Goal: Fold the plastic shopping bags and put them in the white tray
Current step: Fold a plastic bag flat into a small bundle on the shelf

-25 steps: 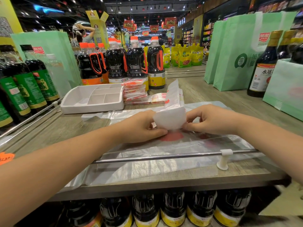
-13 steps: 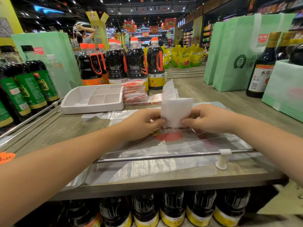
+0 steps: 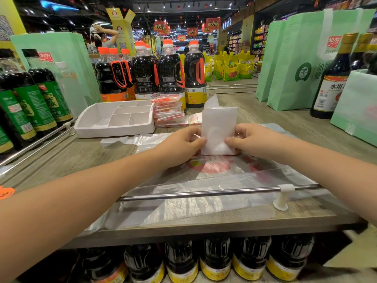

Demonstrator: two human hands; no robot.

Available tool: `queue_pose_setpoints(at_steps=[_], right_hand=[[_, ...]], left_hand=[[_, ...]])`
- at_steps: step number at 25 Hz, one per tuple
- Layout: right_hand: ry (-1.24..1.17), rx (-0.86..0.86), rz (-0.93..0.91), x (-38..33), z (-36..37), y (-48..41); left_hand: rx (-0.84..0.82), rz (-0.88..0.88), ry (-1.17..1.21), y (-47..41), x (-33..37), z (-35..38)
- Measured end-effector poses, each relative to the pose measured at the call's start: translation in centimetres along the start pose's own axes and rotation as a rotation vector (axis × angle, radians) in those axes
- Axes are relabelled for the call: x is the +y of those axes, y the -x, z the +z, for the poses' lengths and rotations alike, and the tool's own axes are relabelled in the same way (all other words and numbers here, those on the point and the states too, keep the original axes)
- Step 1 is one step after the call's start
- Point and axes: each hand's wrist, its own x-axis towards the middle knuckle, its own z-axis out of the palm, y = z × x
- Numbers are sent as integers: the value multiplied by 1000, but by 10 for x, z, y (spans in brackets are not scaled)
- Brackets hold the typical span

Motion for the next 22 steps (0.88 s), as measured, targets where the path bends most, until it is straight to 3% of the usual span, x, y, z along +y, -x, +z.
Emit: queue_pose_setpoints(at_steps=[4, 9, 15, 22], right_hand=[[98, 44, 54, 1, 5, -7], [269, 108, -20, 1, 13, -12], [337, 30, -48, 5, 14, -18], [708, 25, -56, 0, 13, -10]], left_hand=[[47, 45, -145, -2, -1, 3], [65, 55, -231, -2, -4, 3], [88, 195, -392, -2, -5, 4], [-56, 196, -453, 1, -8, 1]])
